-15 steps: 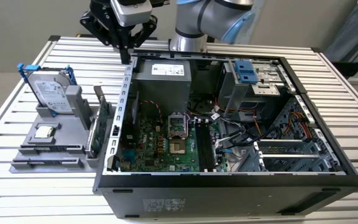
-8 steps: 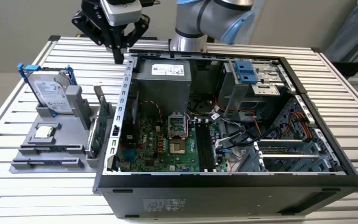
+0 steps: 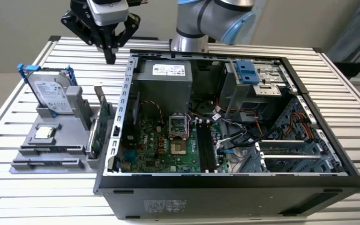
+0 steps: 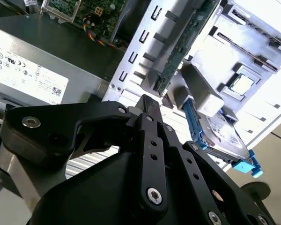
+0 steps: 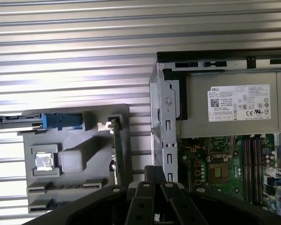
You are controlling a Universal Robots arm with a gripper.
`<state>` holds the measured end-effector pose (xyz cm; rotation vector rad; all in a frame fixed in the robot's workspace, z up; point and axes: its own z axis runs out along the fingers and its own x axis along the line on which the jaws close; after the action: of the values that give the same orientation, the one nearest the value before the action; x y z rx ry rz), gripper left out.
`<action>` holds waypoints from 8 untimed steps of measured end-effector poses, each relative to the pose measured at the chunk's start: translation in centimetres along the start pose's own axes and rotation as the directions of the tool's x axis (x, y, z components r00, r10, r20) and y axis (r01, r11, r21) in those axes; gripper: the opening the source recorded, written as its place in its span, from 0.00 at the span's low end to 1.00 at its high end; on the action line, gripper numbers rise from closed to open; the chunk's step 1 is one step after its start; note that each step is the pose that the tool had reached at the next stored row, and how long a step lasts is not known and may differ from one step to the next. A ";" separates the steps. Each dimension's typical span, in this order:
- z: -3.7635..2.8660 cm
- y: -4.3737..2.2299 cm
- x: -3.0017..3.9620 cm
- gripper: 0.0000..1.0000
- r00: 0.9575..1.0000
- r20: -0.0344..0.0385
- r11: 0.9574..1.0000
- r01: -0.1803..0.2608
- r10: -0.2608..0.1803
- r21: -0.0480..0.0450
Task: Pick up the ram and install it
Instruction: 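Reach for the ram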
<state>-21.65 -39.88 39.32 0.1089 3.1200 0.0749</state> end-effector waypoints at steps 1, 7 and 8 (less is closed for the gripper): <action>0.00 -0.01 0.17 0.00 1.000 0.000 1.000 0.000 0.000 0.000; -0.02 -0.07 1.03 0.00 1.000 0.000 1.000 0.000 0.000 0.000; -0.02 -0.08 1.18 0.00 1.000 0.000 1.000 0.000 0.000 0.000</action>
<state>-22.83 -39.88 39.32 0.1090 3.1204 0.0750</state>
